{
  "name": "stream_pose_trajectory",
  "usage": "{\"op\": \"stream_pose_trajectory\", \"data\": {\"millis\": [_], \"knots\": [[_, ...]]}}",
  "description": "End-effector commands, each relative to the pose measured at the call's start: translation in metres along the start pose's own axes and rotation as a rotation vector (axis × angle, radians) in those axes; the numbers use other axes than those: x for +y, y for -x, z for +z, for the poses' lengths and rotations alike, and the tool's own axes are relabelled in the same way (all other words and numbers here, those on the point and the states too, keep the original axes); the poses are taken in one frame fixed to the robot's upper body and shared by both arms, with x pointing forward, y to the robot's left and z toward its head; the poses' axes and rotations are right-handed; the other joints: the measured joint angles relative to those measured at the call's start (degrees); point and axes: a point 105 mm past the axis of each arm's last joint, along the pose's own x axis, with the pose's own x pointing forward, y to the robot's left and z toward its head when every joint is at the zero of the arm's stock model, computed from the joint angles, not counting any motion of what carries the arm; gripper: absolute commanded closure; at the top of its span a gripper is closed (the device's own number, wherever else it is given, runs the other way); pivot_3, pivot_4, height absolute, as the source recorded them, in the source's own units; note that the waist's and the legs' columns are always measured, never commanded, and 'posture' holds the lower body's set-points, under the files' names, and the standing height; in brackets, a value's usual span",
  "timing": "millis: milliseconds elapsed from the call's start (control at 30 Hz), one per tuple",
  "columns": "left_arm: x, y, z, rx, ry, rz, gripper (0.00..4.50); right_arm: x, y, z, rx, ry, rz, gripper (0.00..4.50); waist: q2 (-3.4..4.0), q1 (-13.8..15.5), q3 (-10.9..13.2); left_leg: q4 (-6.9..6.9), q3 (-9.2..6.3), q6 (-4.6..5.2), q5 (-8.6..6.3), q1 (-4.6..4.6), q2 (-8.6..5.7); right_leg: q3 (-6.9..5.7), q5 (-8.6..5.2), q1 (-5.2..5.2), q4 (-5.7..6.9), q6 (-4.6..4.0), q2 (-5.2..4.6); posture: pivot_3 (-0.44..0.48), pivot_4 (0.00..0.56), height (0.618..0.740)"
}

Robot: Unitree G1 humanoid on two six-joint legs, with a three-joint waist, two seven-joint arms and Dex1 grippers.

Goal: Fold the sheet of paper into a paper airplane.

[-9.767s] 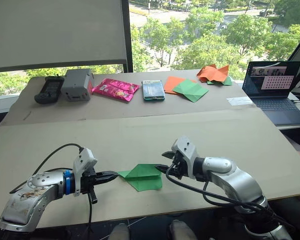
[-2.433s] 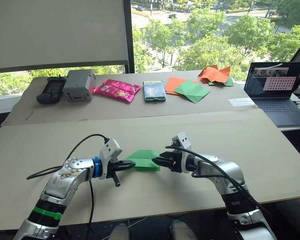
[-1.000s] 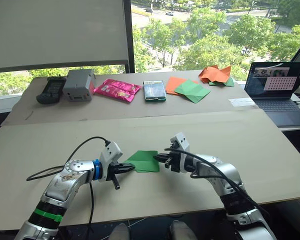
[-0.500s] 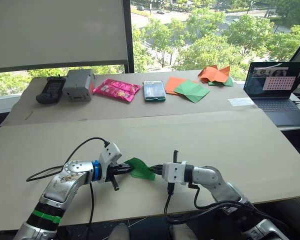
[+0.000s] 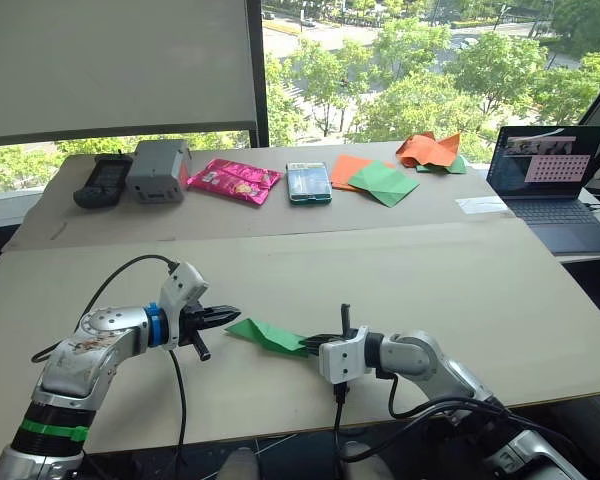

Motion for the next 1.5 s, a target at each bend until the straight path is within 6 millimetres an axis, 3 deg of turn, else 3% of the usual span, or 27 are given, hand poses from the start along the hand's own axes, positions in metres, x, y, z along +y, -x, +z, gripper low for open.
{"op": "stream_pose_trajectory", "data": {"millis": [33, 167, 300, 633, 800, 1067, 1100, 1267, 1367, 1500], "knots": [[-0.018, -0.018, 0.012, -0.044, -0.031, -0.077, 4.50, 0.005, 0.000, -0.006, 0.033, 0.003, 0.029, 4.47, 0.00, 0.0, 0.0, 0.02, 0.00, 0.00, 0.00, 0.01, 0.00, 0.00, 0.00, 0.05, 0.00, 0.00, 0.00, 0.000, 0.150, 0.721], [-0.027, -0.032, 0.004, -0.025, -0.028, -0.116, 4.50, 0.006, 0.000, -0.006, 0.039, -0.022, 0.033, 4.47, -0.01, -0.1, 0.0, 0.03, -0.01, 0.19, 0.12, 0.04, 0.00, 0.00, 0.00, 0.15, 0.04, 0.01, 0.02, 0.000, 0.150, 0.721], [-0.026, -0.030, -0.017, 0.034, -0.016, -0.110, 4.50, 0.004, 0.000, -0.003, 0.039, -0.074, 0.025, 4.47, 0.03, -0.2, 0.0, 0.01, 0.00, 0.32, 0.19, 0.05, 0.00, 0.01, 0.01, 0.18, 0.10, 0.00, 0.02, 0.000, 0.150, 0.721], [-0.021, -0.030, -0.028, 0.068, -0.018, -0.100, 4.50, 0.002, 0.000, 0.001, 0.049, -0.109, 0.029, 4.47, 0.01, -0.1, 0.0, 0.03, -0.01, 0.01, 0.00, 0.06, 0.00, 0.00, 0.00, 0.12, 0.04, 0.00, 0.00, 0.000, 0.150, 0.721], [-0.020, -0.035, -0.035, 0.083, -0.012, -0.100, 4.50, 0.001, 0.001, 0.004, 0.041, -0.130, 0.033, 3.06, 0.03, 0.0, 0.0, 0.02, -0.01, 0.08, 0.05, 0.07, 0.00, -0.01, 0.00, 0.14, 0.06, 0.00, 0.01, 0.000, 0.150, 0.721], [-0.022, -0.038, -0.047, 0.128, -0.022, -0.111, 4.50, -0.005, 0.005, 0.011, 0.021, -0.216, 0.023, 0.15, 0.10, 0.0, -0.2, 0.02, 0.00, 0.25, 0.15, 0.09, 0.00, 0.00, 0.00, 0.18, 0.06, 0.00, 0.00, 0.000, 0.150, 0.721], [-0.022, -0.038, -0.048, 0.131, -0.024, -0.112, 4.50, -0.005, 0.009, 0.014, 0.012, -0.248, 0.037, 0.04, 0.10, 0.1, -0.2, 0.02, -0.01, 0.25, 0.15, 0.09, 0.00, -0.01, 0.00, 0.18, 0.06, 0.00, 0.00, 0.000, 0.150, 0.721], [-0.023, -0.040, -0.049, 0.137, -0.027, -0.112, 4.50, -0.013, 0.024, 0.036, -0.077, -0.415, 0.097, 0.04, 0.12, 0.1, -0.1, 0.03, 0.00, 0.25, 0.15, 0.04, 0.00, -0.01, 0.00, 0.18, 0.06, 0.00, -0.01, 0.000, 0.150, 0.721], [-0.024, -0.040, -0.051, 0.141, -0.029, -0.115, 4.50, -0.030, 0.024, 0.056, -0.196, -0.595, 0.089, 0.04, 0.11, 0.1, -0.1, 0.03, -0.01, 0.25, 0.15, 0.04, 0.00, -0.01, 0.00, 0.16, 0.07, 0.00, 0.00, 0.000, 0.150, 0.721], [-0.025, -0.039, -0.051, 0.143, -0.034, -0.117, 4.50, -0.049, 0.008, 0.057, -0.194, -0.714, 0.014, 1.27, 0.16, -0.1, -0.2, 0.00, -0.06, -0.06, -0.04, 0.07, 0.02, -0.04, 0.00, 0.09, 0.09, 0.00, 0.02, 0.000, 0.150, 0.721]]}}
